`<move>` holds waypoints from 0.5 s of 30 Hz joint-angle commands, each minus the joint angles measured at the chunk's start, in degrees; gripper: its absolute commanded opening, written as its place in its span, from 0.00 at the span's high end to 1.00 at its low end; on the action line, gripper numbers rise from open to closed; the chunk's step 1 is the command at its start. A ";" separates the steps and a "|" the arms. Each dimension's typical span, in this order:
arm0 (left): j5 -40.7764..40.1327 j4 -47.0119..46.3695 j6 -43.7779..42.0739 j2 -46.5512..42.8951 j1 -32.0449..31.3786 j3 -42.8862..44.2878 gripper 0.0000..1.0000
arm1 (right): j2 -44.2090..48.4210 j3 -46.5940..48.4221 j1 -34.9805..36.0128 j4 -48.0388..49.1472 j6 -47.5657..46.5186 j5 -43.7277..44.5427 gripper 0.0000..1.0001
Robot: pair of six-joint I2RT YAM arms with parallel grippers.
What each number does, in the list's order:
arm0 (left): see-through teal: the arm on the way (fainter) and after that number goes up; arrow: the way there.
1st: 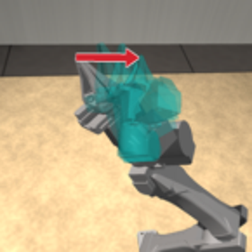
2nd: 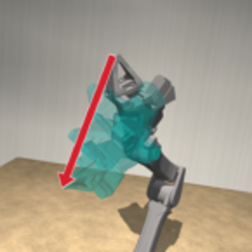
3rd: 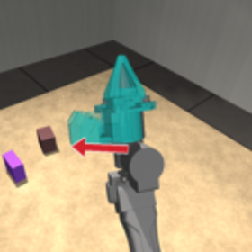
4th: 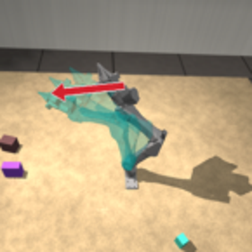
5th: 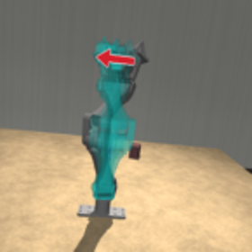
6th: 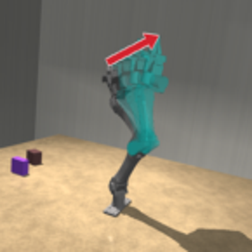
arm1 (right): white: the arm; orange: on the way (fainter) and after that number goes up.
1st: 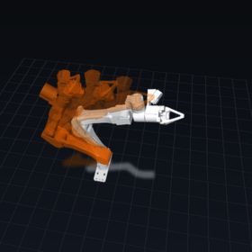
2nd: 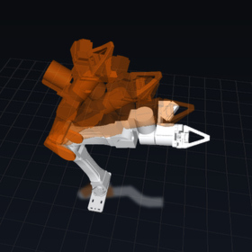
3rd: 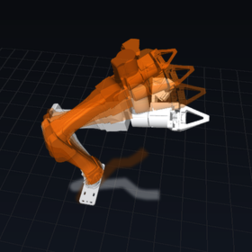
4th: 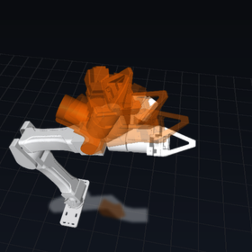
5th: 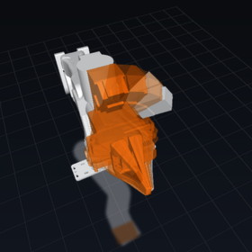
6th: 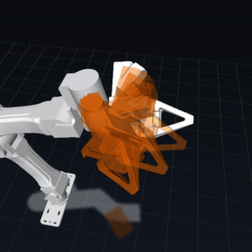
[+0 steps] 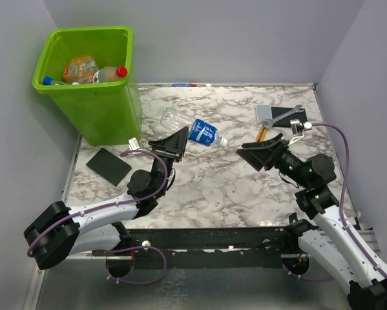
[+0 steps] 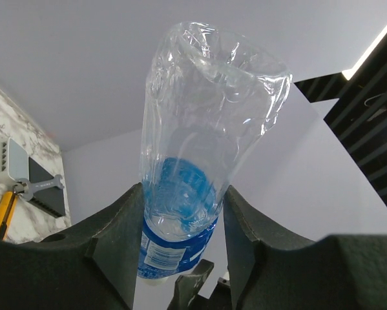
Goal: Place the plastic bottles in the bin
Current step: Pick up the plastic bottle from the corner of the board, then place the plastic bottle in the trash bin.
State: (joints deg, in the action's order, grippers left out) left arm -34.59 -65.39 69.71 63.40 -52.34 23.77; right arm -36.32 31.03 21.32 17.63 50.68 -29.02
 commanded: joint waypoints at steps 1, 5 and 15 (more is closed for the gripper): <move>-1.48 -0.05 -1.78 -0.50 -1.24 2.18 1.00 | -3.54 3.27 0.36 7.77 2.76 -6.97 0.00; -1.16 -0.09 -1.75 0.12 -1.95 3.62 1.00 | -6.83 4.88 0.45 5.49 0.77 -7.34 0.00; -0.33 -0.05 -2.56 0.75 -3.50 6.22 1.00 | -11.97 6.77 0.68 5.96 -1.11 -6.32 0.00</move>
State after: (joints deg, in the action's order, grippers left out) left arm -35.05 -64.58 68.20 63.64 -55.00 28.03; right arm -45.91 34.74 21.43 21.82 50.87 -33.76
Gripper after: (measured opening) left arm 0.485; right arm 0.998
